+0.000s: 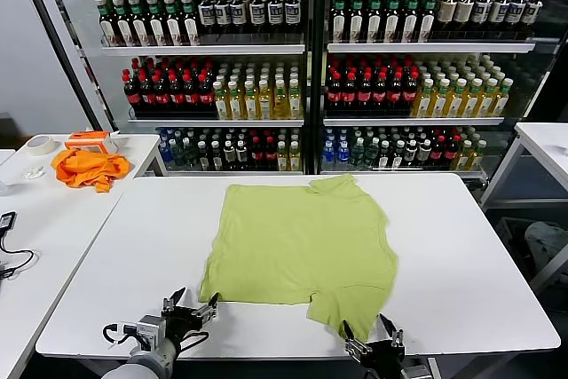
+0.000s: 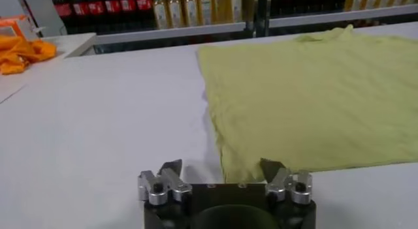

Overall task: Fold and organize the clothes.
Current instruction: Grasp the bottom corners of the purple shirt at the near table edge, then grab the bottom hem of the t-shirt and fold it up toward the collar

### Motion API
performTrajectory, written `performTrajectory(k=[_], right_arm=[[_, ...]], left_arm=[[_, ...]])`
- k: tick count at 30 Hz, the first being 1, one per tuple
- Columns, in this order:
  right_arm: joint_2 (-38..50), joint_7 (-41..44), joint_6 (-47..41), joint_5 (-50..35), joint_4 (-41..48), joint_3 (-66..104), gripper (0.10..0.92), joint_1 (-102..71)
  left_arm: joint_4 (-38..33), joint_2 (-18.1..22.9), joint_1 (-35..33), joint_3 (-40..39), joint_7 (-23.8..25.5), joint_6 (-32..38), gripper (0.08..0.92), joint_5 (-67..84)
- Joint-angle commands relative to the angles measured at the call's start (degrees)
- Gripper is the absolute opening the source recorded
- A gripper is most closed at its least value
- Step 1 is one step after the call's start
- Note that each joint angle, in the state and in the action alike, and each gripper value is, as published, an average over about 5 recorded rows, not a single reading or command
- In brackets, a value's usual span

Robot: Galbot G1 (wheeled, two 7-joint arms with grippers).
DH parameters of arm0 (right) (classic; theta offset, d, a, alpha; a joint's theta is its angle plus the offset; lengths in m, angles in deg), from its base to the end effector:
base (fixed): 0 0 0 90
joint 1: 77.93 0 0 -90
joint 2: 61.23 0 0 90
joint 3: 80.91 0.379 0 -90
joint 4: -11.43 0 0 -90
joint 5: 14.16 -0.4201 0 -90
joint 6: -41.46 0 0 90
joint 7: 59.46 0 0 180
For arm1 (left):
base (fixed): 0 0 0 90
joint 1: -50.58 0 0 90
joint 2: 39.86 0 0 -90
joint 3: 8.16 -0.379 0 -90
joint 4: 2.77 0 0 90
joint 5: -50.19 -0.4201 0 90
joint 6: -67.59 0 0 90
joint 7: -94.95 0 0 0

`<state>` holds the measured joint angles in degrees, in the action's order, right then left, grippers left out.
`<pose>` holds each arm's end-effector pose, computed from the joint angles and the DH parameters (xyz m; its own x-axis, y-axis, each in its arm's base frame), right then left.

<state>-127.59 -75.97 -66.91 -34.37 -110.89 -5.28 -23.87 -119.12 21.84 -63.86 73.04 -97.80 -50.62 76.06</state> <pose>0.1747 0.0188 -0.3450 -0.8641 -0.1429 0.4827 -0.1398 0.9893 0.0426 0.2572 0.0406 -0.3331 -0.8384 0.1003 0.5358 0.1443 0.9887 0.0407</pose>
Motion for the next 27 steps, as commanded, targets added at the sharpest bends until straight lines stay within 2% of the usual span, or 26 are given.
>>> performTrajectory(k=[1, 14, 19, 27], right_arm=[[0.0, -1.5, -0.5, -0.6, 0.2, -0.7, 0.509, -0.4], [-0.1, -0.9, -0.4, -5.2, 0.1, -0.7, 0.141, 0.1], [0.2, 1.1, 1.2, -6.6, -1.0, 0.2, 0.104, -0.6], [2.7, 5.1, 1.7, -9.9, -8.5, 5.4, 0.104, -5.5]], left_arm=[[0.3, 0.1, 0.0, -0.2, -0.9, 0.4, 0.559, 0.5], [0.1, 1.1, -0.2, -1.0, 0.6, 0.4, 0.187, -1.3], [0.2, 1.3, -0.4, -1.2, 1.3, 3.0, 0.087, -2.7], [-6.0, -0.5, -4.8, 0.8, 0.0, 4.7, 0.081, -1.6]])
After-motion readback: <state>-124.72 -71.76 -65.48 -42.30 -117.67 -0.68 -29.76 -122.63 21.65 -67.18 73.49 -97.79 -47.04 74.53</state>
